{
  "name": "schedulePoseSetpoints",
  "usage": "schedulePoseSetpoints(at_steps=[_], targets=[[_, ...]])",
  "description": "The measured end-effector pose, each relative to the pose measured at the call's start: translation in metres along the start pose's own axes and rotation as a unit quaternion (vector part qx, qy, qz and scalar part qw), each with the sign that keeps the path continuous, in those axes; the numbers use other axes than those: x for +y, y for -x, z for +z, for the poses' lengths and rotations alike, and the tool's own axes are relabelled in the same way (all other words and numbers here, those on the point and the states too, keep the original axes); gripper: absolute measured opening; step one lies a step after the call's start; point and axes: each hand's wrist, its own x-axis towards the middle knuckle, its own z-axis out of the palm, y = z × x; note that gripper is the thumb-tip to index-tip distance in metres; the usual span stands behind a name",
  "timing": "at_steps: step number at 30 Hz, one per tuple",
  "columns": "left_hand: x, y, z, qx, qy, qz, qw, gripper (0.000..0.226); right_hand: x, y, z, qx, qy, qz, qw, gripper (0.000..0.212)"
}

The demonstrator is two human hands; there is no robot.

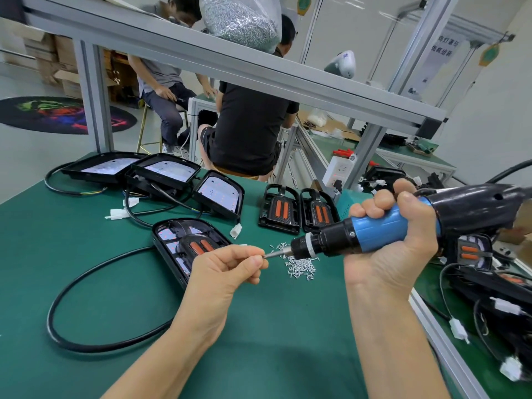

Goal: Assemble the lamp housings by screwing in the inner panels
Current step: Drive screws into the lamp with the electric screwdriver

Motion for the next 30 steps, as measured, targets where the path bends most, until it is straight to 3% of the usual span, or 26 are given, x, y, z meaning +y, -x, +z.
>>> schedulePoseSetpoints(at_steps=[8, 13, 15, 17, 19, 22, 25, 30], targets=[[0.000, -0.006, -0.006, -0.036, 0.005, -0.026, 0.999, 0.016, 0.006, -0.003, -0.006, 0.053, -0.019, 0.015, 0.998, 0.014], [0.016, -0.009, -0.004, -0.083, -0.107, -0.004, 0.991, 0.032, 0.007, -0.008, -0.011, 0.072, -0.033, 0.014, 0.997, 0.012], [0.026, -0.019, -0.016, -0.033, -0.126, 0.033, 0.991, 0.039, 0.004, -0.012, -0.013, 0.072, -0.031, 0.007, 0.997, 0.011], [0.033, -0.041, -0.037, 0.068, -0.148, 0.068, 0.984, 0.033, 0.002, -0.015, -0.015, 0.073, -0.026, 0.001, 0.997, 0.011], [0.034, -0.070, -0.066, 0.177, -0.237, 0.068, 0.953, 0.029, 0.000, -0.018, -0.016, 0.071, -0.020, -0.002, 0.997, 0.010], [0.025, -0.111, -0.115, 0.247, -0.418, -0.017, 0.874, 0.043, 0.000, -0.019, -0.017, 0.069, -0.011, -0.004, 0.998, 0.009], [0.022, -0.131, -0.138, 0.213, -0.516, -0.117, 0.822, 0.047, 0.002, -0.020, -0.017, 0.065, -0.002, -0.004, 0.998, 0.010], [0.030, -0.142, -0.129, 0.145, -0.407, -0.198, 0.880, 0.047, 0.009, -0.023, -0.010, 0.065, 0.011, -0.008, 0.998, 0.013]])
